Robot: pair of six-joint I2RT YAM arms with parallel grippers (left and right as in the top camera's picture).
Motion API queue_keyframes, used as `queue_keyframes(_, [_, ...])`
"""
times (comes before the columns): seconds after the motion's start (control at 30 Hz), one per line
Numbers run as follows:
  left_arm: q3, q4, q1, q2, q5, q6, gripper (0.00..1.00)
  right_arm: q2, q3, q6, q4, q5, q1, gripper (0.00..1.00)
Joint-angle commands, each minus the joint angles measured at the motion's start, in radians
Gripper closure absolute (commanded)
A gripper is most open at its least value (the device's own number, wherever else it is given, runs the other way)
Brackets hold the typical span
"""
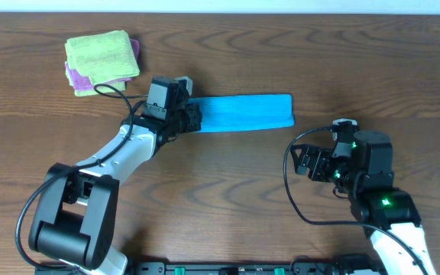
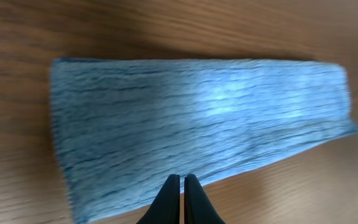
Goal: Fold the cloth
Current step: 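Move the left gripper to the folded strip's left end and grasp it, then move the right gripper to the strip's right end and grasp it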
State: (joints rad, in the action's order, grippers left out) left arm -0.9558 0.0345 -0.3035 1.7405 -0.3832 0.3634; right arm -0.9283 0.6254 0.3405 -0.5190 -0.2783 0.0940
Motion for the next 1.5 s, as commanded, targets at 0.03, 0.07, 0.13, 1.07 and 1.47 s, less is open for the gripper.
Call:
queue_keyframes(0.03, [-0.017, 0.013, 0.002, 0.006, 0.109, -0.069, 0.94, 0.001, 0.024, -0.009, -0.001, -0.010, 0.003, 0.09])
queue_keyframes(0.07, [-0.017, 0.009, 0.002, 0.006, 0.112, -0.072, 0.94, 0.001, 0.024, -0.016, -0.001, -0.010, 0.003, 0.10])
queue_keyframes(0.13, [-0.017, 0.003, 0.002, 0.009, 0.132, -0.072, 0.94, 0.001, 0.024, -0.029, -0.002, -0.011, 0.003, 0.12])
queue_keyframes(1.07, [-0.064, 0.022, 0.000, 0.145, 0.094, -0.071, 0.94, -0.220, 0.021, -0.073, 0.030, 0.012, 0.003, 0.23])
queue_keyframes(1.47, [-0.064, 0.026, 0.000, 0.145, 0.075, -0.071, 0.94, -0.476, 0.021, -0.061, 0.325, -0.076, -0.030, 0.28])
